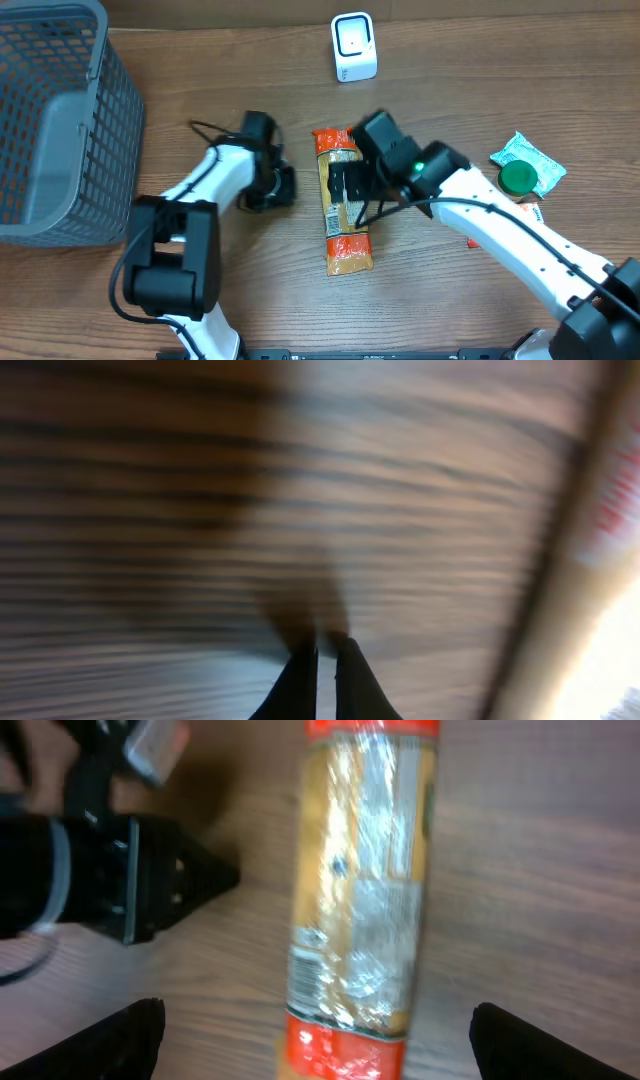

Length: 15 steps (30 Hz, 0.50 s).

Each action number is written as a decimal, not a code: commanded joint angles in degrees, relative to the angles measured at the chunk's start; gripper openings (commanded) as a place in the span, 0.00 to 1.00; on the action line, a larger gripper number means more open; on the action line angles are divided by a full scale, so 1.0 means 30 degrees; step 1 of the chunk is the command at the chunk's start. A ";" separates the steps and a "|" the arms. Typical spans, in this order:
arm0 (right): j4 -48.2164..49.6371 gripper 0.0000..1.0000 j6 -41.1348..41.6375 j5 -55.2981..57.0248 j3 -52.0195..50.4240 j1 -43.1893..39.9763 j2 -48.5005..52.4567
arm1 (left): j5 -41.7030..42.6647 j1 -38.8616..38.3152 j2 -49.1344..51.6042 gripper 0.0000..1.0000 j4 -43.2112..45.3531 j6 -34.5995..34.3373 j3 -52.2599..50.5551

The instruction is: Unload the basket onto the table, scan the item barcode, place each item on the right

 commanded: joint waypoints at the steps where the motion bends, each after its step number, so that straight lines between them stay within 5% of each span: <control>1: -0.0546 1.00 0.0007 -0.0087 0.2069 -0.0044 0.1013 | -0.1967 0.1894 0.0481 0.04 -0.0102 -0.0481 -0.0284; 8: -0.0255 1.00 0.0022 0.0750 0.2514 -0.0029 0.3687 | -0.1989 0.3577 0.0481 0.05 -0.0240 0.0248 -0.0306; 12: -0.0219 1.00 0.0066 0.0852 0.2484 -0.0007 0.5260 | -0.2047 0.3636 0.0488 0.30 -0.0153 0.0248 -0.0342; 15: -0.0270 1.00 0.0066 0.0852 0.2477 0.0124 0.6149 | -0.2047 0.3636 0.0488 0.36 0.0044 0.0240 -0.0342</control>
